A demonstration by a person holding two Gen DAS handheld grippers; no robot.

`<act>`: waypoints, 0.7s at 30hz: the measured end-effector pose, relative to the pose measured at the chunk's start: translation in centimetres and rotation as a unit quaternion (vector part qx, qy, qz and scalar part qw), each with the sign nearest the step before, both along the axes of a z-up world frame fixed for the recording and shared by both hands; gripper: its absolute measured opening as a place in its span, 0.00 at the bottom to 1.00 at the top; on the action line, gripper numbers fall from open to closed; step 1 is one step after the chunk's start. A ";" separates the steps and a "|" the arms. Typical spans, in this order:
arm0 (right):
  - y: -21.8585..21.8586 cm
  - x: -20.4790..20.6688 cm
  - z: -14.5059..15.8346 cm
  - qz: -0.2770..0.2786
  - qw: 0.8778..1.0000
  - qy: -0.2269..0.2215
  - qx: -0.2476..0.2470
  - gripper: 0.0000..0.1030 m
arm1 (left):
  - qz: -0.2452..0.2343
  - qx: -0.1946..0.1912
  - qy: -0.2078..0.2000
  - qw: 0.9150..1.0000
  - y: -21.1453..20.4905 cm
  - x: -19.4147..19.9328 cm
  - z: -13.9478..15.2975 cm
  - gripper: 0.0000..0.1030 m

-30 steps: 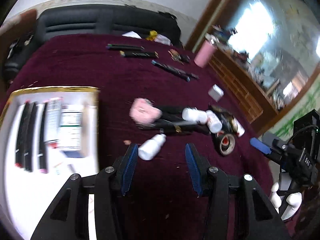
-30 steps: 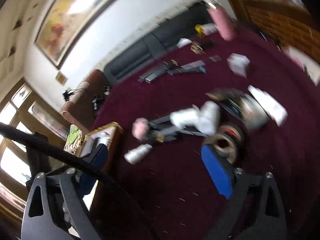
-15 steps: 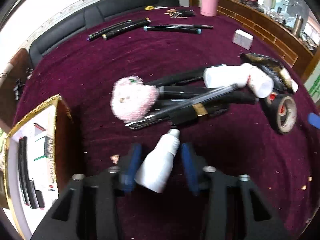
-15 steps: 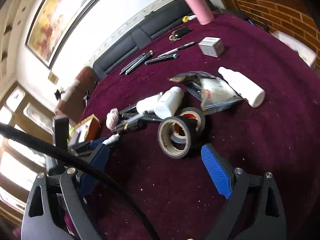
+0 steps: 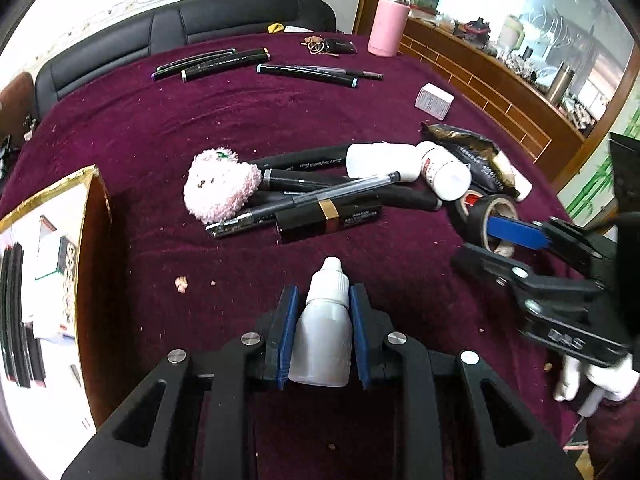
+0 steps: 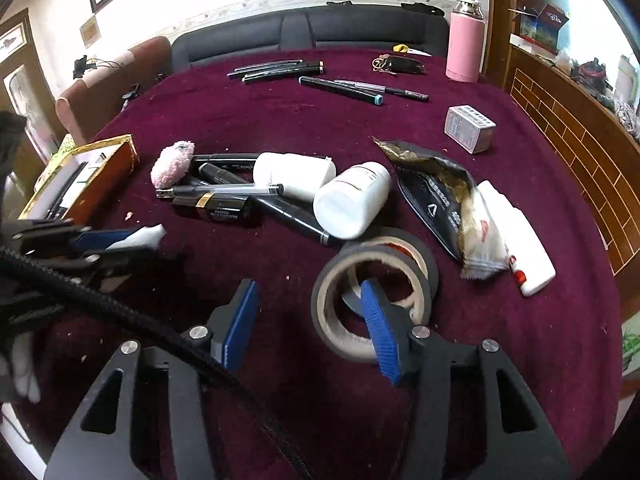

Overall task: Organize objects
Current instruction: 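Grasp the white dropper bottle with left tool while right grasps black tape roll, then carry the bottle and tape roll into the tray and open both tools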

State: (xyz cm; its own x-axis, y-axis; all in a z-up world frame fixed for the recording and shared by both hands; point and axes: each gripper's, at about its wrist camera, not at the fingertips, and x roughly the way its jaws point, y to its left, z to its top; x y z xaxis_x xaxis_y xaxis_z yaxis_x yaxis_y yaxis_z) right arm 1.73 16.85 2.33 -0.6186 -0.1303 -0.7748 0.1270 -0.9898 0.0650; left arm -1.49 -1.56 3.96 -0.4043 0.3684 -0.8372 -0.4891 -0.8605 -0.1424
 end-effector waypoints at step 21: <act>-1.7 3.9 6.4 0.056 0.987 0.013 -0.152 0.08 | 0.066 0.107 0.023 0.992 -9.1 3.7 3.3 0.21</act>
